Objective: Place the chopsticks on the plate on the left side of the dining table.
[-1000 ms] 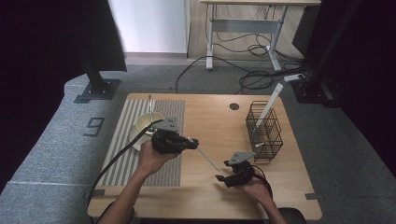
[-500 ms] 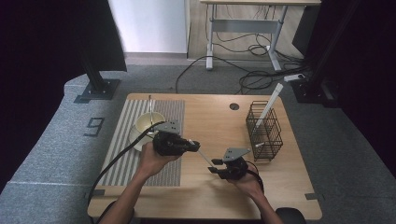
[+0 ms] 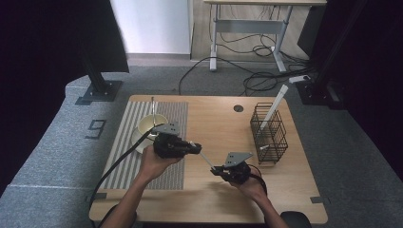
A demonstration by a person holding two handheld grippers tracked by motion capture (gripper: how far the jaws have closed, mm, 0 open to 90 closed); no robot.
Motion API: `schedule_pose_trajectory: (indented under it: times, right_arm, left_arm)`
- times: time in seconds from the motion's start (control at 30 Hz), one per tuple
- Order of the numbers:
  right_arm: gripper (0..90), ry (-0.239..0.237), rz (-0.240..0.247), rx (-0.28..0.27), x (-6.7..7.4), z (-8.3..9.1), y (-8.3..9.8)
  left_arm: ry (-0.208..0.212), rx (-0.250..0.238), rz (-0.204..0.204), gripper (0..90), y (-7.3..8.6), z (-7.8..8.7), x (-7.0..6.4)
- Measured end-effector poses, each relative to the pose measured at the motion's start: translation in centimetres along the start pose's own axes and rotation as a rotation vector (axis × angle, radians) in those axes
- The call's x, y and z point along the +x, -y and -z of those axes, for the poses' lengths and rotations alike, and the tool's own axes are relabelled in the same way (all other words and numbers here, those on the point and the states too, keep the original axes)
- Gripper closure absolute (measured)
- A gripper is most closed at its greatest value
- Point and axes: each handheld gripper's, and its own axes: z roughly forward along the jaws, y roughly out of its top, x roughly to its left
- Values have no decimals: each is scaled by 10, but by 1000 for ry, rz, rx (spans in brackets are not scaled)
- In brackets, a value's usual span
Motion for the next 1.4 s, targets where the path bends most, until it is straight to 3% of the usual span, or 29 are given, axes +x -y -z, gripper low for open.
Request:
schedule_pose_trajectory:
  times: [0.03, 0.1, 0.23, 0.3, 0.33, 0.43, 0.5, 0.6, 0.67, 0.87, 1.4]
  right_arm:
    - [851, -10, 13, -10, 2, 1, -1]
    - [852, -12, 20, -19, 4, 3, -2]
    - [852, -18, 28, -16, 8, 4, -3]
    - [852, -19, 34, -3, 10, 3, -4]
    - [852, -19, 37, 2, 11, 2, -4]
    - [852, -20, 38, 11, 12, 2, -3]
    - [852, -19, 37, 14, 12, 2, -2]
    - [852, -18, 35, 17, 13, 3, -1]
    - [852, -17, 35, 17, 13, 4, -1]
    - [853, -16, 37, 27, 14, 3, 0]
    - [851, -23, 22, 64, 15, 3, 2]
  left_arm:
    - [-53, -25, -17, 765, 1, 2, -1]
    - [-100, -68, -10, 627, 1, 5, 0]
    - [-159, -121, -10, 392, 4, 9, 3]
    - [-187, -123, -21, 329, 7, 8, 3]
    - [-221, -130, -30, 310, 12, 7, 2]
    - [-254, -133, -33, 258, 16, 7, 2]
    - [-299, -132, -39, 244, 24, 7, 2]
    - [-320, -129, -36, 231, 30, 7, 3]
    - [-353, -101, -39, 227, 40, 5, 5]
    - [-386, -69, -30, 226, 56, 2, 13]
    - [-407, -44, -2, 221, 89, -5, 27]
